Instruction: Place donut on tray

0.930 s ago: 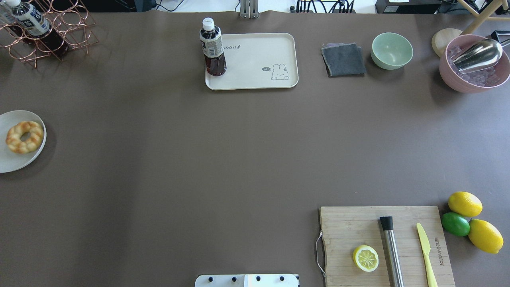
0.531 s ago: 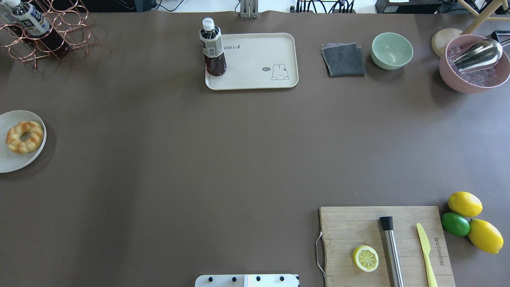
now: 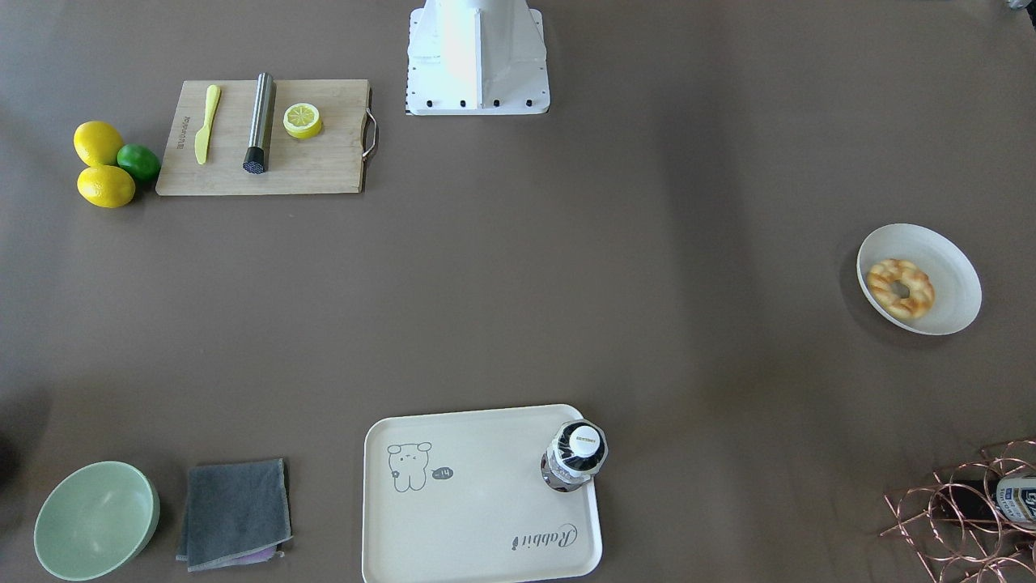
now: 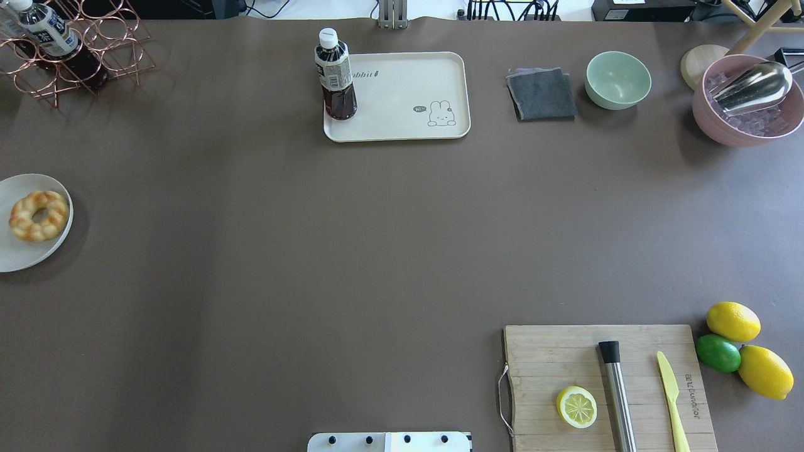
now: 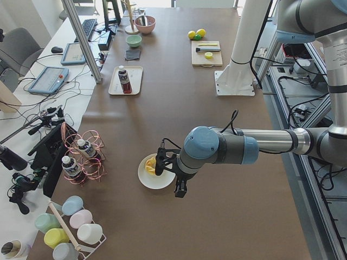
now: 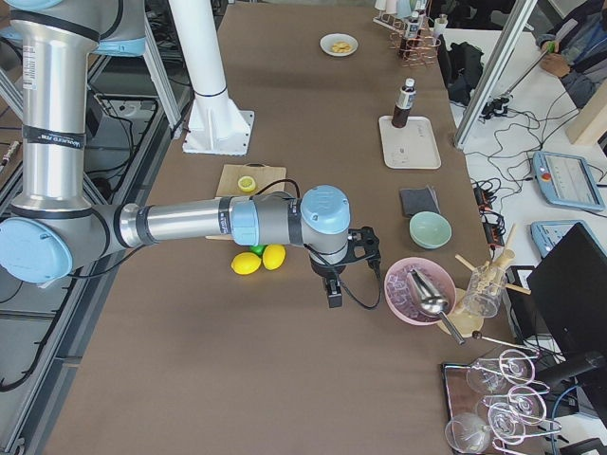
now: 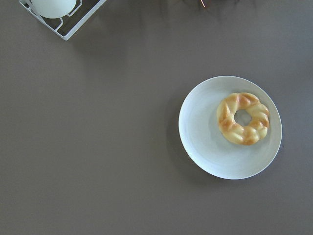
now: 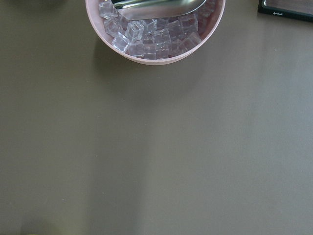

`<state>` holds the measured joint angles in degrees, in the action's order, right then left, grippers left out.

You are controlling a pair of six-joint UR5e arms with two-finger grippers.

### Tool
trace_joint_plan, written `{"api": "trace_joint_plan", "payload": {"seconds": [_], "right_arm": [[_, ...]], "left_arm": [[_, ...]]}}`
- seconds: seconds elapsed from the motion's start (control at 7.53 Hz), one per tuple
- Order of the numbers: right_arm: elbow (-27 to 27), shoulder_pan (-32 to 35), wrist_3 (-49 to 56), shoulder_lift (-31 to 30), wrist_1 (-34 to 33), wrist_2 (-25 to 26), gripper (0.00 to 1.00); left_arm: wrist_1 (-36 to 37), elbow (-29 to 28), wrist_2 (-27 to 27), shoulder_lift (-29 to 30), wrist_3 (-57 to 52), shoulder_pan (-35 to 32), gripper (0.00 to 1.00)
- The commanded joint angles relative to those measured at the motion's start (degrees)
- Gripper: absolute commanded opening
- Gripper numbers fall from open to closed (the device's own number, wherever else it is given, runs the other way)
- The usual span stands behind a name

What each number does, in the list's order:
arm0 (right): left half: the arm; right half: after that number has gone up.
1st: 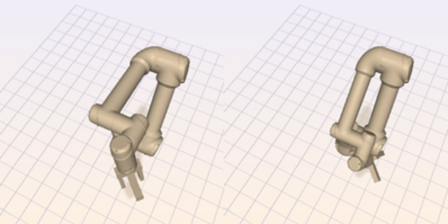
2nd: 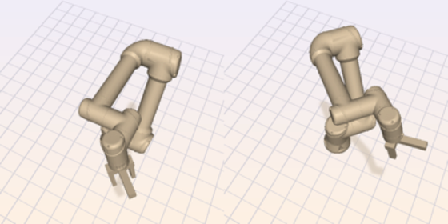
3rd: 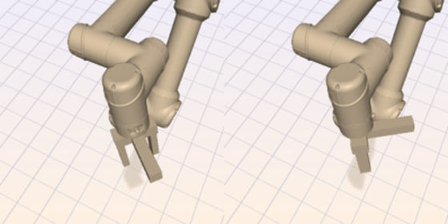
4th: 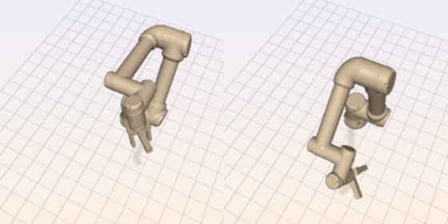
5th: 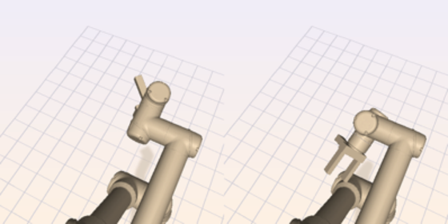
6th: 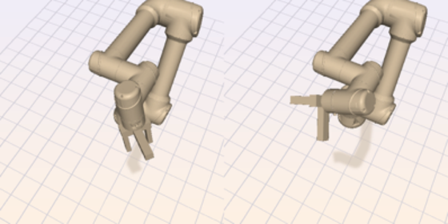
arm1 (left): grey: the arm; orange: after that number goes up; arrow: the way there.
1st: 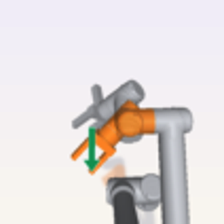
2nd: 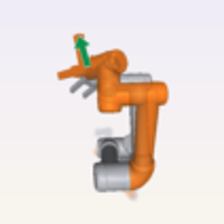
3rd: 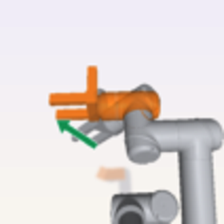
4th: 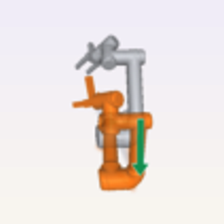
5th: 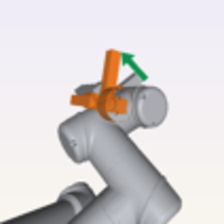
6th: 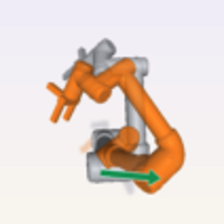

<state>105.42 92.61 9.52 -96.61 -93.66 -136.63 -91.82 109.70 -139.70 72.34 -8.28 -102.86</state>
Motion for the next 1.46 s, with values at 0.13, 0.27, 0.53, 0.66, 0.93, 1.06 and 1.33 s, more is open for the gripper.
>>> {"api": "trace_joint_plan", "payload": {"seconds": [0.13, 0.27, 0.53, 0.66, 0.93, 1.06, 1.33], "right_arm": [[-0.2, -0.1, 0.1, -1.2, 0.0, -0.2, 1.0], [-0.3, -0.1, 0.1, -1.3, 0.0, 0.0, 1.0], [-0.2, -0.1, 0.1, -0.8, 0.1, 0.1, 1.0], [-0.3, -0.1, 0.1, -1.0, 0.1, 0.1, 1.0], [0.4, 0.7, 0.1, -1.3, 0.1, -0.6, 1.0], [0.2, 0.7, 0.1, -1.4, 0.1, -0.7, 1.0], [0.4, 0.6, 0.1, -2.4, 0.1, -2.3, 1.0]], "left_arm": [[-0.8, 1.3, 0.2, 0.9, -0.6, 0.6, 0.97], [-0.9, 2.3, 0.0, 0.6, 1.5, 0.9, 0.98], [-1.0, 2.5, 0.2, 0.7, 2.5, 2.9, 0.98], [-1.0, 2.3, 0.2, 1.1, 2.5, 3.9, 0.98], [-0.9, 1.8, 3.7, 2.0, 2.7, 6.5, 0.98], [-0.8, 2.2, 4.3, 2.0, 2.7, 6.7, 0.98], [-0.8, 1.9, 4.3, 2.1, 2.7, 7.0, 0.98]]}}
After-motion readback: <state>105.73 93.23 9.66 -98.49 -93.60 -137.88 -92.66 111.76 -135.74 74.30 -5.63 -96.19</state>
